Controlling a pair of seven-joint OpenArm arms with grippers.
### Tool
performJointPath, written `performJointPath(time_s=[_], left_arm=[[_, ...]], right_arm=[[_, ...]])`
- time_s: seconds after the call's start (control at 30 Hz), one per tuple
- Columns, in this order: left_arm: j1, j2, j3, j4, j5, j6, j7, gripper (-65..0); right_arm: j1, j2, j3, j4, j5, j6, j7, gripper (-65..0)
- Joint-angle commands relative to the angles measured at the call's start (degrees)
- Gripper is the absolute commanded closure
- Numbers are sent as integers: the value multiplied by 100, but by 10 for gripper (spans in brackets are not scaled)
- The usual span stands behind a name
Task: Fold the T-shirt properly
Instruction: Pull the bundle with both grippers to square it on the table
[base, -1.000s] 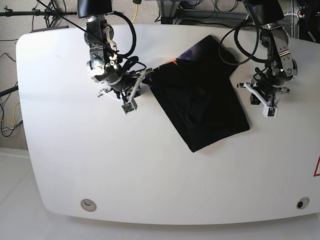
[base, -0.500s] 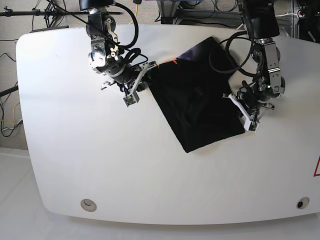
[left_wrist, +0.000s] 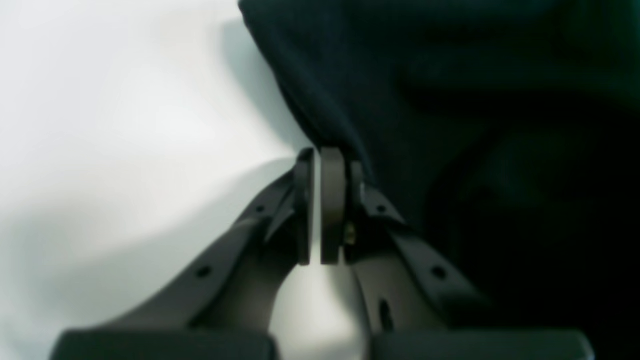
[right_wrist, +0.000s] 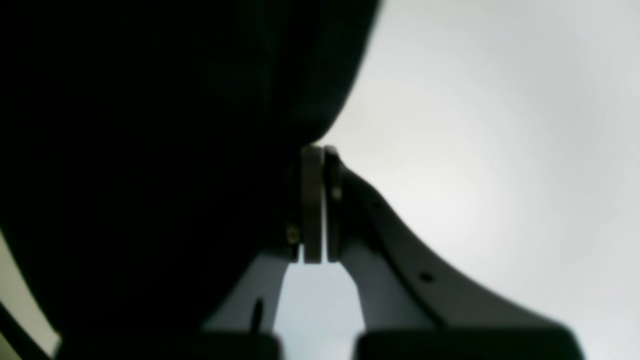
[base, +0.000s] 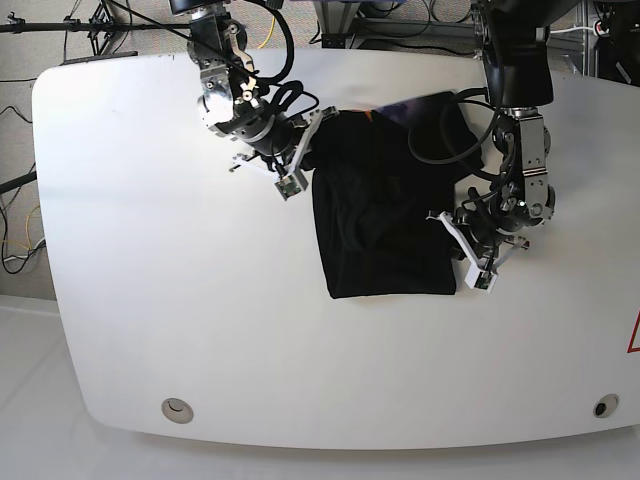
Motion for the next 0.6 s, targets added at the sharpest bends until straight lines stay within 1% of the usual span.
performJointPath(time_s=[0.0,0.27,0.43,0.57], left_arm=[[-143,-22,112,79,-79,-11,-253,-16],[-223,-49,182,176,-97,-11,-288,-16],[-223,-66,129,580,-97,-11,-288,-16],[-152,-66,-99,1037,-79,-11,-270,-16]], right_arm=[[-43,60,-120,-18,-40,31,-357,-8],[98,77,-111,-9,-49,-22,-340,-8],[195,77,161,184,-49,-22,-340,-8],[256,77,390,589,-49,-22,-349,-8]])
